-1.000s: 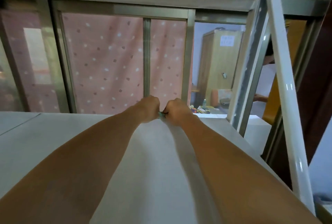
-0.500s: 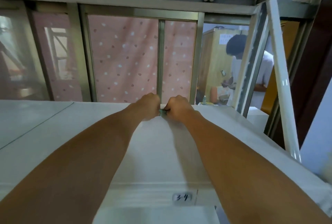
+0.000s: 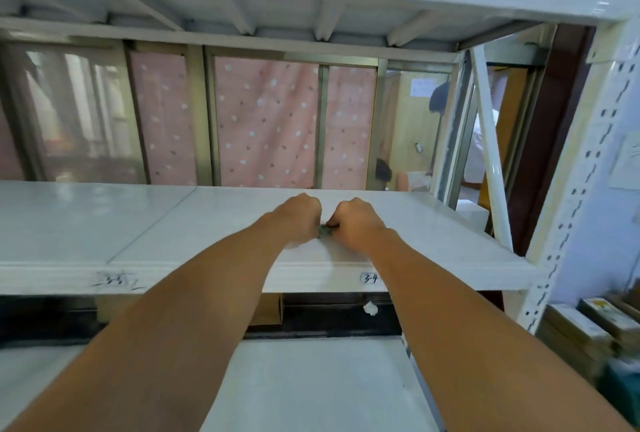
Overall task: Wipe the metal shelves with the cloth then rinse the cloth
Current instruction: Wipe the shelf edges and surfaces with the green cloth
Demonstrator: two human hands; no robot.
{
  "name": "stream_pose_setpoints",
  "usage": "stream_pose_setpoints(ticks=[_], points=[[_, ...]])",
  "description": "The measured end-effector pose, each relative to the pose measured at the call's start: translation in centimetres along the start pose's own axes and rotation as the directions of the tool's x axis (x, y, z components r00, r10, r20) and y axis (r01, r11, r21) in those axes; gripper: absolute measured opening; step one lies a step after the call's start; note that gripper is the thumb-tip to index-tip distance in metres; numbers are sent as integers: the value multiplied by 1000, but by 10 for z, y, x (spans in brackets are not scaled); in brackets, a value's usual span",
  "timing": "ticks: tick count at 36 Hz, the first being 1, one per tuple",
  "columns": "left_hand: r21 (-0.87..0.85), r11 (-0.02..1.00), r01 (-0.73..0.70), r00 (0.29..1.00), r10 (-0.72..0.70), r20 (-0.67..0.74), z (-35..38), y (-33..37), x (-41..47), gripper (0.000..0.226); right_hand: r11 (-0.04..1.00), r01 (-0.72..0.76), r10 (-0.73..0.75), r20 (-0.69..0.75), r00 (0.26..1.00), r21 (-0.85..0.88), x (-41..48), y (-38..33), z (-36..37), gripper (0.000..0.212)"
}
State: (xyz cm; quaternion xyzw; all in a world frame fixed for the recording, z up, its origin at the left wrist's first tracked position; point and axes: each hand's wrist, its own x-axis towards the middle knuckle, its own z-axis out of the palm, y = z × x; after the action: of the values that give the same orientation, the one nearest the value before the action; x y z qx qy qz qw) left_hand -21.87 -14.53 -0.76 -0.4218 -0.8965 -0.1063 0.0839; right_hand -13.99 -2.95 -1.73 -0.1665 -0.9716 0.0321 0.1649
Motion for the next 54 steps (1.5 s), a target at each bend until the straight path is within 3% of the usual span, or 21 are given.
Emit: stream_pose_setpoints(ticks=[4, 17, 23, 26, 30, 35, 48, 54], points=[[-12, 1000, 4, 1000, -4, -4, -8, -7, -38, 6, 999, 19, -19, 10, 1000, -28, -29, -28, -9, 22], [19, 1000, 12, 999, -12, 36, -37, -35, -116, 12, 992, 126, -125, 71, 990, -3, -75, -87, -20, 26], [73, 997, 9, 1000, -9, 10, -37, -35, -116, 7, 995, 95, -94, 42, 995, -17, -74, -93, -17, 25], [91, 995, 28, 1000, -28, -2, -32, -38, -109, 3, 995, 95, -94, 27, 995, -30, -69, -94, -12, 26], [88, 994, 59, 998, -57, -24, -25, -46, -95, 20, 997, 71, -70, 38, 997, -22, -49, -93, -4, 23], [66, 995, 68, 997, -66, -33, -20, -62, -64, 26, 999, 37, -38, 53, 998, 11, -13, -88, 2, 24], [63, 995, 71, 997, -71, -9, -2, -108, 50, 10, 998, 18, -22, 60, 998, 60, 105, -69, 39, 28], [65, 995, 71, 997, -70, -17, 4, -130, 102, 22, 997, 45, -52, 99, 994, 66, 161, -63, 50, 33]])
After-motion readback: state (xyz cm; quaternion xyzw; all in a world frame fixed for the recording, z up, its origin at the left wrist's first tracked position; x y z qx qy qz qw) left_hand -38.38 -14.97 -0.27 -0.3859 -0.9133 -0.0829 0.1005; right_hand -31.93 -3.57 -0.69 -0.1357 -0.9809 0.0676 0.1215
